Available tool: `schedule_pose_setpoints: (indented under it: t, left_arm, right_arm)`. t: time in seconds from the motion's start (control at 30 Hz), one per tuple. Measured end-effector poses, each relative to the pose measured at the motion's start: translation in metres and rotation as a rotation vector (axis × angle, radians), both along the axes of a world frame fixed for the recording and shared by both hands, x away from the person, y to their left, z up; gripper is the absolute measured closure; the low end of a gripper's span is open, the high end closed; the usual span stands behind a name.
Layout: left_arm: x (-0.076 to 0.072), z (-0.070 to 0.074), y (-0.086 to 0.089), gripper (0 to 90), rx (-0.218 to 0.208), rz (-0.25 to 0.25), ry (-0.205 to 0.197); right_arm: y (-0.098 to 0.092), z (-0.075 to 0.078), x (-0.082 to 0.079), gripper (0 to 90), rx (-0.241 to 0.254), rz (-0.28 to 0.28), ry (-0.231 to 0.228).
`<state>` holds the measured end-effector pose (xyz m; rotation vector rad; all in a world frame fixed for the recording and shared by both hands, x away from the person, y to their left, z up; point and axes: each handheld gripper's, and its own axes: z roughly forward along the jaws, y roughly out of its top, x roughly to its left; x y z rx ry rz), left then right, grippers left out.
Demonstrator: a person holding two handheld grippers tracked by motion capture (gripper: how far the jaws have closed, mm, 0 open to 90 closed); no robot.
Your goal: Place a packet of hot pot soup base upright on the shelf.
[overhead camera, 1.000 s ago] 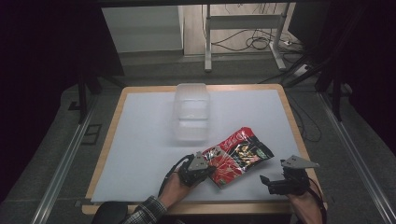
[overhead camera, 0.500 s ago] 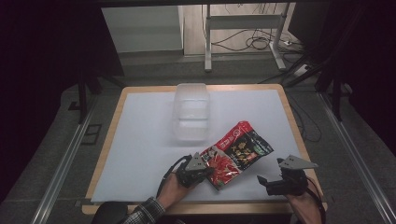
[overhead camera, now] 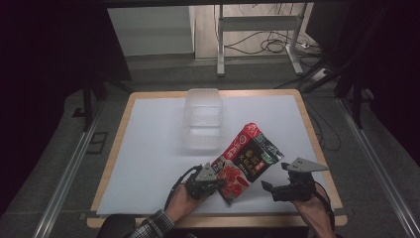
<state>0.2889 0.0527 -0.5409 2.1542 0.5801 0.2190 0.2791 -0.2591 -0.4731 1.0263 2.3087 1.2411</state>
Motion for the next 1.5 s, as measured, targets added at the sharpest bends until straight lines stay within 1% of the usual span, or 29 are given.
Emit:
schedule_pose_setpoints:
  t: [0.1,0.13,0.2,0.37,0.43,0.5,0.57,0.6,0.63,0.67,0.7,0.73,0.77,0.8,0.83,0.87,0.9,0.93,1.0,1.03,1.07,1.1,1.17,1.2,1.27,1.33,1.37,1.43,1.5]
  left_arm:
    - [0.000,0.000,0.000,90.0,-0.002,-0.001,0.004]
    - [0.000,0.000,0.000,90.0,-0.004,0.000,0.007]
    - [0.000,0.000,0.001,90.0,0.004,-0.005,0.004]
    - [0.000,0.000,0.001,90.0,0.009,-0.005,0.001]
    - [0.000,0.000,0.000,90.0,0.007,-0.004,0.004]
    - [0.000,0.000,0.000,90.0,0.006,-0.002,-0.001]
    - [-0.002,0.000,0.000,90.0,0.010,-0.001,-0.017]
    - [-0.002,0.000,0.000,90.0,0.010,-0.001,-0.017]
    - [-0.003,0.000,0.000,90.0,0.013,0.000,-0.022]
    - [-0.005,0.000,-0.001,90.0,0.030,-0.003,-0.047]
    - [-0.005,0.000,-0.001,90.0,0.030,-0.003,-0.047]
    - [-0.006,0.000,-0.002,90.0,0.035,-0.003,-0.055]
    - [-0.007,0.000,-0.002,90.0,0.033,0.000,-0.060]
    - [-0.007,0.000,-0.002,89.9,0.034,-0.001,-0.062]
    - [-0.007,0.000,-0.002,88.9,0.034,-0.002,-0.063]
    - [-0.007,0.000,0.000,86.0,0.018,-0.006,-0.047]
    - [-0.007,0.000,0.000,82.5,0.018,-0.006,-0.047]
    - [-0.006,0.000,0.002,82.5,0.011,-0.013,-0.037]
    - [-0.007,0.001,0.005,75.4,0.008,-0.011,-0.020]
    - [-0.008,0.003,0.006,69.9,0.013,0.006,-0.025]
    - [-0.012,0.007,0.008,60.6,0.009,0.019,-0.041]
    - [-0.012,0.007,0.008,57.0,0.009,0.019,-0.041]
    - [-0.017,0.014,0.014,49.4,-0.025,0.030,-0.045]
    - [-0.017,0.014,0.014,45.7,-0.025,0.030,-0.045]
    - [-0.019,0.018,0.020,38.7,-0.052,0.048,-0.053]
    - [-0.019,0.019,0.022,33.0,-0.059,0.054,-0.052]
    - [-0.018,0.020,0.027,30.2,-0.083,0.065,-0.045]
    - [-0.018,0.020,0.029,26.3,-0.087,0.066,-0.038]
    - [-0.021,0.020,0.033,23.3,-0.099,0.084,-0.032]
  right_arm:
    - [0.006,0.005,0.002,0.9,0.017,-0.003,0.002]
    - [0.013,0.007,0.006,1.1,0.040,-0.006,0.047]
    - [0.017,0.009,0.010,3.1,0.067,0.011,0.065]
    - [0.028,0.012,0.022,6.7,0.072,0.022,0.088]
    - [0.033,0.016,0.028,14.2,0.069,0.034,0.091]
    - [0.044,0.019,0.036,25.9,0.045,0.022,0.067]
    - [0.050,0.019,0.041,37.3,0.048,0.010,0.057]
    - [0.050,0.019,0.041,37.3,0.048,0.010,0.057]
    - [0.051,0.019,0.043,44.5,0.065,0.009,0.055]
    - [0.051,0.019,0.046,54.2,0.101,0.005,0.071]
    - [0.051,0.018,0.048,59.0,0.118,0.014,0.071]
    - [0.051,0.018,0.048,59.0,0.118,0.014,0.071]
    - [0.048,0.018,0.051,63.0,0.195,0.022,0.092]
    - [0.048,0.017,0.052,68.2,0.221,0.022,0.095]
    - [0.049,0.018,0.051,69.7,0.227,0.017,0.093]
    - [0.050,0.019,0.051,71.2,0.230,0.014,0.094]
    - [0.050,0.019,0.051,71.2,0.230,0.014,0.094]
    - [0.050,0.020,0.051,72.5,0.240,0.018,0.100]
    - [0.051,0.023,0.052,74.3,0.260,0.020,0.108]
    - [0.051,0.025,0.052,74.6,0.268,0.020,0.112]
    - [0.052,0.029,0.053,74.8,0.278,0.019,0.105]
    - [0.052,0.029,0.053,74.8,0.278,0.019,0.105]
    - [0.055,0.036,0.054,74.9,0.279,0.023,0.108]
    - [0.055,0.036,0.054,74.9,0.279,0.023,0.108]
    - [0.055,0.042,0.055,74.8,0.287,0.018,0.119]
    - [0.055,0.044,0.055,74.8,0.288,0.016,0.122]
    - [0.054,0.047,0.055,74.7,0.290,0.017,0.123]
    - [0.053,0.050,0.056,74.7,0.290,0.014,0.124]
    - [0.051,0.053,0.057,74.6,0.296,0.013,0.127]
